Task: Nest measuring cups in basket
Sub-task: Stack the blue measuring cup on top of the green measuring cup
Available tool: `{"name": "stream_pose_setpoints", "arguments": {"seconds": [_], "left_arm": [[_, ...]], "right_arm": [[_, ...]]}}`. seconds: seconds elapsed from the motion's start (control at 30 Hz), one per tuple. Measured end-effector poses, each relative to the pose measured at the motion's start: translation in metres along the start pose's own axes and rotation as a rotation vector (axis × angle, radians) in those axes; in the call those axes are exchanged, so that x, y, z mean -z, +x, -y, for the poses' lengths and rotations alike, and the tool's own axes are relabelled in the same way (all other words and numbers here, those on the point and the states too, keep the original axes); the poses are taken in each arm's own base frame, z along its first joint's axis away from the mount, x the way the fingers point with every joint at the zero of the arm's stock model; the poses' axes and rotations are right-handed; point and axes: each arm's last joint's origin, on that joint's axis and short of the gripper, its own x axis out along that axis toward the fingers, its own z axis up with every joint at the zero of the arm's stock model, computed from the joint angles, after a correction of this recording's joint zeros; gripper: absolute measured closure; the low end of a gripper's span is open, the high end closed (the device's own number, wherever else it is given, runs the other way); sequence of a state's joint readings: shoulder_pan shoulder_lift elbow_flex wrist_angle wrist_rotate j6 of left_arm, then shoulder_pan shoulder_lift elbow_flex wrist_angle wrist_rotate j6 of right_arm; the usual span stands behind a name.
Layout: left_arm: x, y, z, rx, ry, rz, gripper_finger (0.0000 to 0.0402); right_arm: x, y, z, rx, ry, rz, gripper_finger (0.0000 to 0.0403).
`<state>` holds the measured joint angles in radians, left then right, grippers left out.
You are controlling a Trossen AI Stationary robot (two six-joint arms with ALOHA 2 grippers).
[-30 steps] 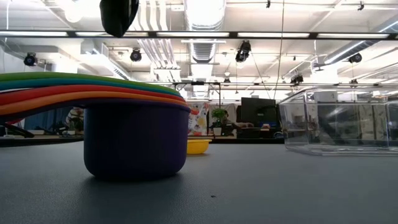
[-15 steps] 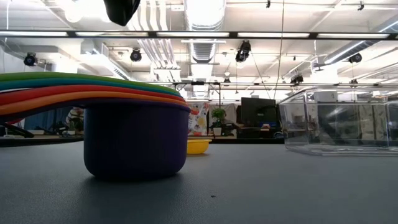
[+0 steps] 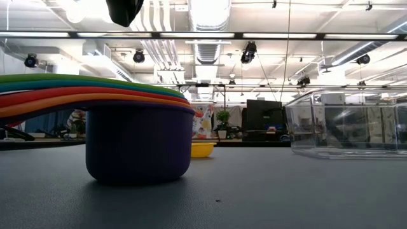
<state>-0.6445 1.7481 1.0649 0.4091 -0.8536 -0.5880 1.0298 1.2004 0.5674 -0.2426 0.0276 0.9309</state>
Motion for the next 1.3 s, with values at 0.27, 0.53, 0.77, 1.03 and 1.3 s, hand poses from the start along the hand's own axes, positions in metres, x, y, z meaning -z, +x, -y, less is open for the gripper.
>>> {"name": "stream_pose_setpoints", "arguments": {"seconds": [0.27, 0.53, 0.77, 1.03, 1.3], "left_arm": [[0.001, 0.0, 0.0, -0.003, 0.006, -0.005, 0.0334], [0.001, 0.0, 0.0, -0.003, 0.005, -0.004, 0.0334], [0.001, 0.0, -0.001, -0.005, 0.01, -0.007, 0.0334], [0.001, 0.0, -0.001, -0.005, 0.01, -0.008, 0.0334], [0.001, 0.0, -0.001, -0.005, 0.011, -0.008, 0.0334]], "right_arm": [[-0.006, -0.001, -0.007, -0.063, 0.042, 0.067, 0.0232], [-0.006, 0.0, -0.006, -0.046, 0.134, 0.082, 0.0232], [0.0, 0.018, -0.002, -0.008, 0.162, -0.008, 0.0232], [-0.007, 0.028, -0.013, -0.021, 0.14, -0.05, 0.0232], [-0.014, 0.029, -0.023, -0.042, 0.13, -0.048, 0.0232]]}}
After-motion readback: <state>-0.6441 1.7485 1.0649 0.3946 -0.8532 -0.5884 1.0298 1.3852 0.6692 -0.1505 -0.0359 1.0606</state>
